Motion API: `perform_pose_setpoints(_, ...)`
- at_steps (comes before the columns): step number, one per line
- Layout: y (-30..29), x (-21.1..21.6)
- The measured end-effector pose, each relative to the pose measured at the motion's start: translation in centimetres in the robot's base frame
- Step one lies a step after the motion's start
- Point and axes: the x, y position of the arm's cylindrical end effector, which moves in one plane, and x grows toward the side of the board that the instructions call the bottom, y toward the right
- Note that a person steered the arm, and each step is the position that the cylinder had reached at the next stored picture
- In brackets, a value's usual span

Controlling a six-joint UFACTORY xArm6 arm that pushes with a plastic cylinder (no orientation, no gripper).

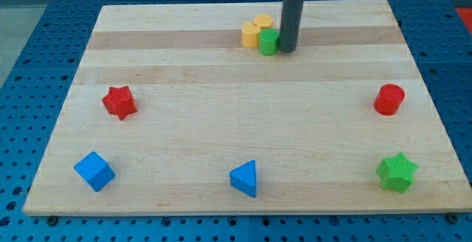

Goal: Move green star slightly left and up

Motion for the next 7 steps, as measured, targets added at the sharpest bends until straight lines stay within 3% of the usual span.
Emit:
perform_pose_setpoints(1,0.0,-0.1)
perform_pose_setpoints(4,25.1,2.2)
perform_pose_setpoints(6,27.8,5.0)
perform_pose_setpoints(7,27.8,18.0)
